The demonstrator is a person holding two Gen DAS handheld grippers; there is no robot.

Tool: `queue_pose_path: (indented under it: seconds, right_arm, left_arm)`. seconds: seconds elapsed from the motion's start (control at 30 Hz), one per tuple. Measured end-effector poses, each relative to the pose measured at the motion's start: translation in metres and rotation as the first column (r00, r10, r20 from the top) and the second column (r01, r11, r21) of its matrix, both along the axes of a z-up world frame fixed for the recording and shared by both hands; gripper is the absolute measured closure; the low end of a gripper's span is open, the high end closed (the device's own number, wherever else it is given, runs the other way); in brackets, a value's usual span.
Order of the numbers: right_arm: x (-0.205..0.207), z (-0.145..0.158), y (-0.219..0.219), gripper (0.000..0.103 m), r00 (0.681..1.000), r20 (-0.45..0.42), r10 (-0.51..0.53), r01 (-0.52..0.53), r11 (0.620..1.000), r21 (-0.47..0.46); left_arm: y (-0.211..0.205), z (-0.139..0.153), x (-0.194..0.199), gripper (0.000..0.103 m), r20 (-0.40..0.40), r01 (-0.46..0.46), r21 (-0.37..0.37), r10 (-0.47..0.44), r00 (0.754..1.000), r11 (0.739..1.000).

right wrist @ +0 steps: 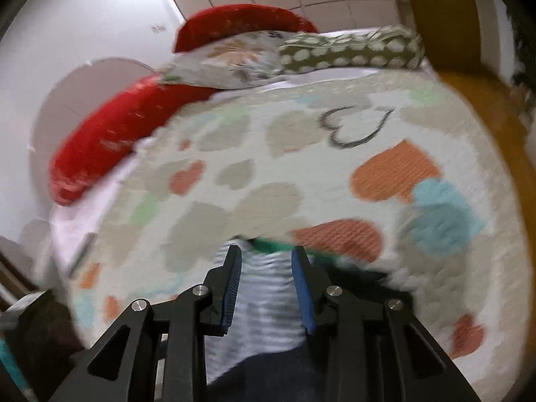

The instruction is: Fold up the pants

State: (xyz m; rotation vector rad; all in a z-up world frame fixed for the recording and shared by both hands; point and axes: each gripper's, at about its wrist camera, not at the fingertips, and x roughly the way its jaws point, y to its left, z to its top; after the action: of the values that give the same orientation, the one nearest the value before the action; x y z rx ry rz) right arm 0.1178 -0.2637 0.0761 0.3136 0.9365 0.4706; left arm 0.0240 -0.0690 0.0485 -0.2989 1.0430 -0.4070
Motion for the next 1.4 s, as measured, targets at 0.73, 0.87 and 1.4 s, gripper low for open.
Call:
queue_pose_path:
  seconds: [0.73, 0.87, 1.4]
  right_arm:
    - [-0.042, -0.067, -0.131, 0.025, 0.930, -0.202, -0.307, 0.360, 0.873, 0.329]
    - [-0.037, -0.080, -0.117, 0.030, 0.945, -0.197, -0.261, 0.317, 0.877, 0.361]
    - [0.027, -0.045, -0.040, 0.066, 0.978, -0.156, -0.141, 0.189, 0.913, 0.362]
  left_arm:
    - [-0.007, -0.021, 0.063, 0.020, -0.135, 0.059, -0.115, -0.074, 0.988, 0.992]
    - [-0.030, -0.036, 0.070, 0.014, -0.173, 0.112, -0.110, -0.130, 0.976, 0.988]
    - [0.039, -0.013, 0.136, 0.055, -0.121, -0.043, -0.049, 0.037, 0.992, 0.998]
